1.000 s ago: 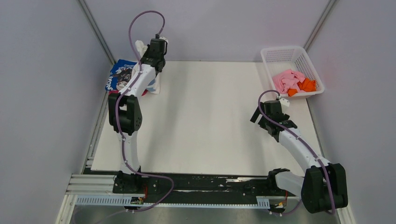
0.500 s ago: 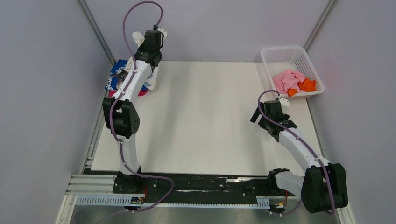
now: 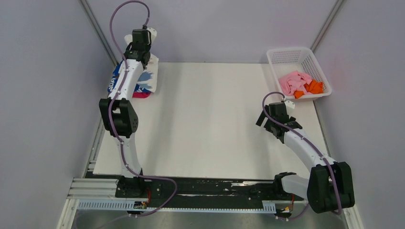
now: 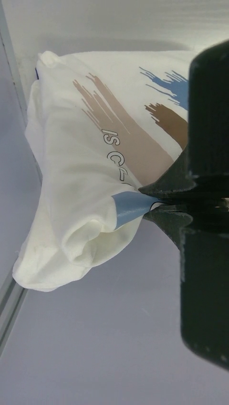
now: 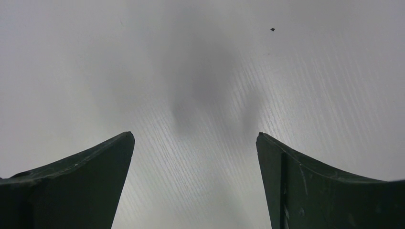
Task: Fold and stack the t-shirts
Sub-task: Put the neatly folded tshirt into the corner of the board with the left arm
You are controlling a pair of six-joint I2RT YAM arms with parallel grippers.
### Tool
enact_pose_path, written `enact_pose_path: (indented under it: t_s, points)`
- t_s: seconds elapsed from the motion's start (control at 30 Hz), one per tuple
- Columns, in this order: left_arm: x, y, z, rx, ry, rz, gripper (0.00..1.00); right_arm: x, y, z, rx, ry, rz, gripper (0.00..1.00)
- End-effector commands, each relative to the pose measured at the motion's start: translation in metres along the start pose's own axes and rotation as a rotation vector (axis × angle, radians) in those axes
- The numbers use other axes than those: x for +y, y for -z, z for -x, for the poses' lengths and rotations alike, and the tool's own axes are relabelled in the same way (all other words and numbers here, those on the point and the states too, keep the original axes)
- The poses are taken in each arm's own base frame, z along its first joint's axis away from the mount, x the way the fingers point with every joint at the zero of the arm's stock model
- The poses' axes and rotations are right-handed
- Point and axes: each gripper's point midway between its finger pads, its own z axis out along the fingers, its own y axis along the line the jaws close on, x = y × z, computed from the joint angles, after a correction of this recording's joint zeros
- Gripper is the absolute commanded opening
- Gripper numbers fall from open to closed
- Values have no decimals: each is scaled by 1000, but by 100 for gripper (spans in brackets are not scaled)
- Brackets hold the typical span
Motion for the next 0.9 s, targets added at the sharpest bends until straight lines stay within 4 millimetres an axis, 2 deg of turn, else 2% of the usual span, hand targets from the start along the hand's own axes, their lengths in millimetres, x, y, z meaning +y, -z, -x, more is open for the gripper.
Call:
enact_pose_path:
  t_s: [0.0, 0.1, 0.13, 0.17, 0.27, 0.3, 0.37, 0.53, 0.6, 0.63, 0.67, 0.7, 0.77, 0.87]
  points:
    - [14, -33, -8, -22, 28, -13, 0, 5, -1, 24, -48, -3, -16, 100]
    - [12, -53, -12, -29, 36, -20, 0, 6, -4, 25, -36, -6, -31, 100]
    - [18, -67, -27, -3, 42, -12, 0, 6, -4, 25, -32, -7, -34, 100]
    - [24, -72, -28, -4, 48, 0, 0, 6, -4, 26, -30, -9, -37, 100]
    - [34, -97, -47, 26, 55, 35, 0, 8, -5, 28, -28, -16, -38, 100]
    - [42, -100, -50, 26, 65, 50, 0, 8, -5, 28, -26, -16, -39, 100]
    - [45, -114, -63, 44, 72, 52, 0, 8, -4, 27, -19, -18, -42, 100]
    - [57, -131, -88, 69, 97, 70, 2, 6, -1, 27, -16, -29, -50, 100]
    - [56, -137, -99, 75, 111, 67, 14, 8, -1, 28, -14, -28, -49, 100]
    - [57, -140, -104, 83, 117, 73, 35, 9, -1, 29, -8, -27, -44, 100]
    - [57, -142, -105, 83, 121, 80, 46, 12, -1, 29, -1, -28, -38, 100]
    - [58, -145, -108, 87, 130, 95, 71, 13, -1, 29, 3, -31, -35, 100]
    - [62, -149, -112, 97, 150, 134, 95, 16, -1, 31, 9, -41, -30, 100]
    - [69, -149, -113, 106, 202, 181, 99, 17, 0, 32, 5, -54, -29, 100]
